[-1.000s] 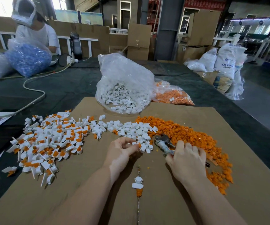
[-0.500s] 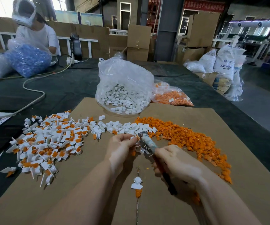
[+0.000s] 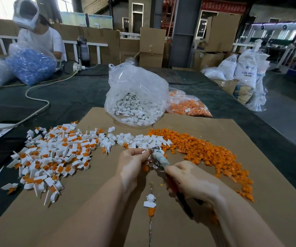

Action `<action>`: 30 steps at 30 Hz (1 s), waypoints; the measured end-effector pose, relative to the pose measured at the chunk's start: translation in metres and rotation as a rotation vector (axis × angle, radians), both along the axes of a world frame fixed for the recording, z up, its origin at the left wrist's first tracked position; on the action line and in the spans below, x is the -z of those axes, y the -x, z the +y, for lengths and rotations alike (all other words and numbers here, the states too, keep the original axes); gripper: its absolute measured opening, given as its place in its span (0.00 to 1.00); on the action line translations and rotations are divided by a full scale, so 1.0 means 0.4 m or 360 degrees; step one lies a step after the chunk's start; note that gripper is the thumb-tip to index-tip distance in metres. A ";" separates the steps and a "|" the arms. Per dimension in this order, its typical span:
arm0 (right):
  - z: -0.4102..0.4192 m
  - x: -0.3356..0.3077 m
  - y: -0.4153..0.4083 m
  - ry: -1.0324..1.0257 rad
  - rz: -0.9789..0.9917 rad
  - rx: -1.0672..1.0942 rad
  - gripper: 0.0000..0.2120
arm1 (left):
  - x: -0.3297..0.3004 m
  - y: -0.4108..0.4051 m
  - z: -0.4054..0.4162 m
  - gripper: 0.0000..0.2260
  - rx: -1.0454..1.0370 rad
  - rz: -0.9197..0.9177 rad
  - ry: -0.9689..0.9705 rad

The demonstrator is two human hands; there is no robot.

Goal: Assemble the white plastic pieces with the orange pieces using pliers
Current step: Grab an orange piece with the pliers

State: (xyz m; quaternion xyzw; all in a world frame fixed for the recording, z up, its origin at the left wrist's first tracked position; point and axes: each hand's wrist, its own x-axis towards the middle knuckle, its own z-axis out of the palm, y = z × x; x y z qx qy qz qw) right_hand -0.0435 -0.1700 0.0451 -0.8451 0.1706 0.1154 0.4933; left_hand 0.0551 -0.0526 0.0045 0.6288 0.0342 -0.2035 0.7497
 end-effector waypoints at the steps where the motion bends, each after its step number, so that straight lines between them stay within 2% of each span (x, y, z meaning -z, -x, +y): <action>1: -0.001 -0.002 0.000 0.0015 0.0009 -0.0004 0.17 | 0.002 0.000 -0.001 0.02 -0.0004 0.0002 0.0002; 6: 0.005 0.000 0.002 -0.0042 0.0039 -0.0007 0.15 | 0.004 0.002 -0.004 0.03 0.0005 -0.0001 -0.0004; 11: 0.017 0.011 0.002 0.0589 -0.0154 -0.0037 0.15 | 0.001 0.010 -0.007 0.03 0.0008 -0.0031 0.0014; 21: 0.015 0.060 0.009 0.0663 -0.0273 0.0149 0.15 | 0.022 0.021 -0.005 0.04 -0.0041 -0.0071 0.0028; 24: -0.006 0.073 0.009 0.0878 -0.0335 0.0339 0.16 | 0.030 0.018 0.011 0.07 -0.0018 -0.0334 -0.0176; 27: -0.030 0.093 0.007 0.1365 -0.0371 0.0441 0.19 | 0.041 0.022 0.026 0.08 0.0088 -0.0687 -0.0452; 30: -0.052 0.121 0.001 0.1742 -0.0317 0.0377 0.23 | 0.051 0.024 0.027 0.10 0.0184 -0.0859 -0.0620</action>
